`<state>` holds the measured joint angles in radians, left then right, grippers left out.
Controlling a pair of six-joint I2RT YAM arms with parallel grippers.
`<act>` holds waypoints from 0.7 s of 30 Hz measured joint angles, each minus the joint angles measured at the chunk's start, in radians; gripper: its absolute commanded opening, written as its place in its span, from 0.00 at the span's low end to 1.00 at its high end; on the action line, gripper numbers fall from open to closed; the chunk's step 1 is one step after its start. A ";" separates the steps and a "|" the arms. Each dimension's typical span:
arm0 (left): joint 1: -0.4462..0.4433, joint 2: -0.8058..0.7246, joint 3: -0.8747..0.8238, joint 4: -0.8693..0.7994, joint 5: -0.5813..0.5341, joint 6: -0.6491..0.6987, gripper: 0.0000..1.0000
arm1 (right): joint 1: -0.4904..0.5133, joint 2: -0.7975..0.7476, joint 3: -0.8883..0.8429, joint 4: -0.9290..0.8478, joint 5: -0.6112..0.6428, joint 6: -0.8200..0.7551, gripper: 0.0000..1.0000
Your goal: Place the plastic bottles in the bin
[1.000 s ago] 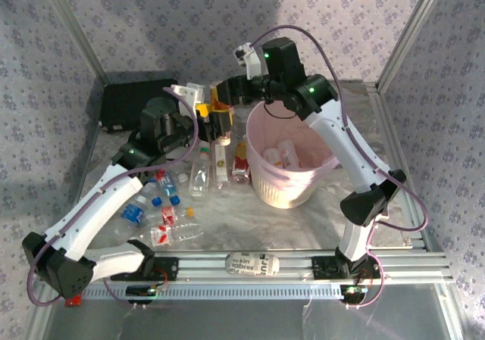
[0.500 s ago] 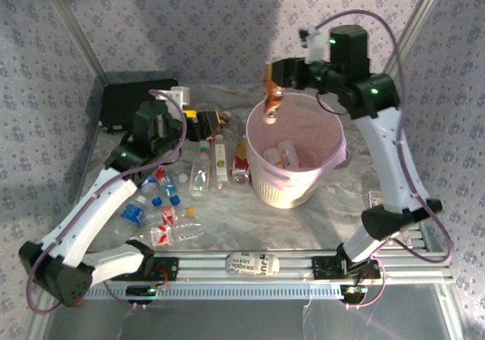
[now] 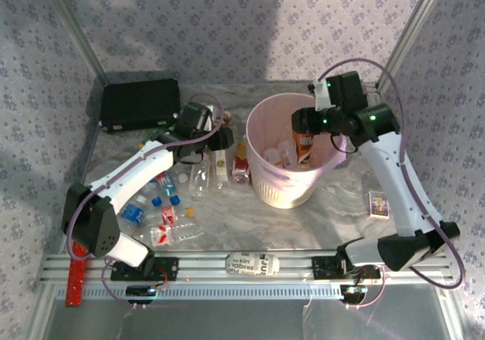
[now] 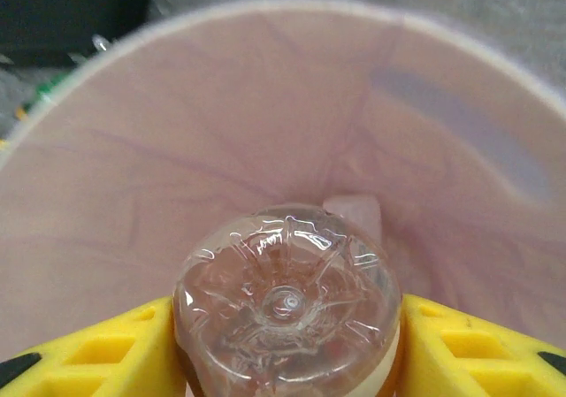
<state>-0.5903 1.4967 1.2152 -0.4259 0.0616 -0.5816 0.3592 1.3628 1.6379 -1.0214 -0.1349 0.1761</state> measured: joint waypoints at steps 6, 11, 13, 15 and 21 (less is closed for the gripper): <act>-0.047 0.038 0.001 -0.010 0.001 -0.027 0.68 | 0.030 0.050 -0.099 0.031 0.061 -0.005 0.55; -0.059 0.087 0.002 -0.008 0.001 -0.053 0.66 | 0.031 0.087 -0.166 0.066 0.089 -0.009 0.59; -0.063 0.108 0.004 -0.010 0.001 -0.061 0.65 | 0.031 0.093 -0.184 0.080 0.094 -0.010 0.66; -0.069 0.131 0.016 -0.012 0.001 -0.068 0.65 | 0.029 0.093 -0.190 0.088 0.095 -0.011 0.73; -0.087 0.195 0.074 -0.017 0.001 -0.068 0.66 | 0.018 0.077 -0.190 0.098 0.090 -0.020 0.82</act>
<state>-0.6773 1.6917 1.2888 -0.4427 0.0628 -0.6495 0.3775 1.4395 1.4483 -0.9237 -0.0444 0.1558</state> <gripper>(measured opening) 0.658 0.805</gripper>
